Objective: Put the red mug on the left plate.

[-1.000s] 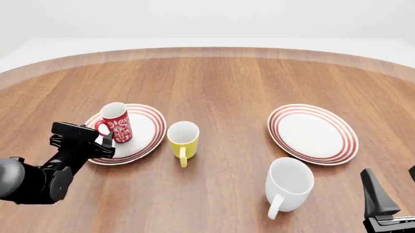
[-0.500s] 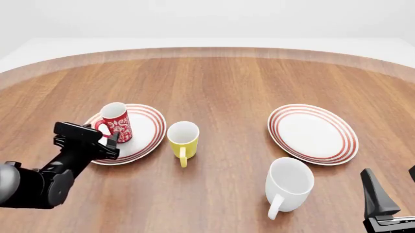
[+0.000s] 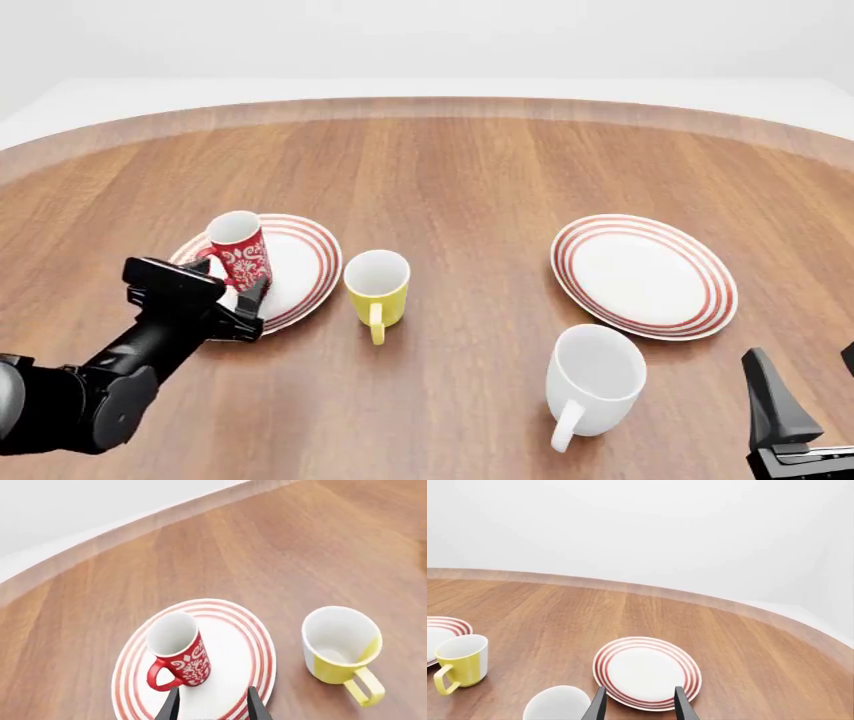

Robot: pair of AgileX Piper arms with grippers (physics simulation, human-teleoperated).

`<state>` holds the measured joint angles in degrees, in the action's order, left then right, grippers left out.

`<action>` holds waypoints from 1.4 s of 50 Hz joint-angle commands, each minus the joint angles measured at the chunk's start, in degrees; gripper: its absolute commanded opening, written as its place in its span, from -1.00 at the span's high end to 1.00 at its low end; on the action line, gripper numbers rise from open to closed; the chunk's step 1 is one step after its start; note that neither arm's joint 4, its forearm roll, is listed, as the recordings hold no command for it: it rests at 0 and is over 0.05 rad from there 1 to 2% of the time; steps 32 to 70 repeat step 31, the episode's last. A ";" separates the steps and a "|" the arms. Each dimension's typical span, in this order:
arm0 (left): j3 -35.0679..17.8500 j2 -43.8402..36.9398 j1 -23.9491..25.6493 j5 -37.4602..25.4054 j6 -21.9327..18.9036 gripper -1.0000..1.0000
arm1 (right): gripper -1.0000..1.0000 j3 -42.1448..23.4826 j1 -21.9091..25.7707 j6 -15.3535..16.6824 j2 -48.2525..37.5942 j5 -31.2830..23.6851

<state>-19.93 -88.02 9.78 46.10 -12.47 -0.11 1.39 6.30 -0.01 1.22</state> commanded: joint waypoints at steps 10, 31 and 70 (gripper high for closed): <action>2.63 2.56 7.10 -0.16 1.49 -1.00 | -1.00 0.05 -0.17 -0.08 0.00 -0.27; 9.22 7.70 22.69 2.78 7.84 -1.00 | -1.00 0.06 -0.35 -0.05 -0.01 -0.62; 9.22 7.70 22.69 2.78 7.84 -1.00 | -1.00 0.06 -0.35 -0.05 -0.01 -0.62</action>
